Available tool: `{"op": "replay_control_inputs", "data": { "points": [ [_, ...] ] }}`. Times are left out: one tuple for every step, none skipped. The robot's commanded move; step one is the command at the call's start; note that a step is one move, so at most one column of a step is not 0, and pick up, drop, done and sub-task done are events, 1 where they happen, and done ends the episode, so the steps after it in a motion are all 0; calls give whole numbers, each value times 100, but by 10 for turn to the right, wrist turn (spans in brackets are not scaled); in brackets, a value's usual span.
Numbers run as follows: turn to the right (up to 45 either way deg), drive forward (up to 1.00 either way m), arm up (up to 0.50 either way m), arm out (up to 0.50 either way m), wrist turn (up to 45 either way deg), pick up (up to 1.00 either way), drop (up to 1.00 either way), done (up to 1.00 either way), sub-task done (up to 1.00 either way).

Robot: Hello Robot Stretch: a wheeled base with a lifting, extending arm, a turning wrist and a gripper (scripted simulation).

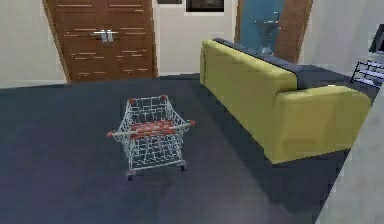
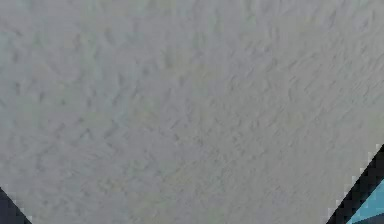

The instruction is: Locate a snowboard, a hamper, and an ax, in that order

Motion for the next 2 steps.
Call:
{"op": "replay_control_inputs", "data": {
  "points": [
    [-30,0,0,0,0,0,0,0,0],
    [0,45,0,0,0,0,0,0,0]
  ]
}}
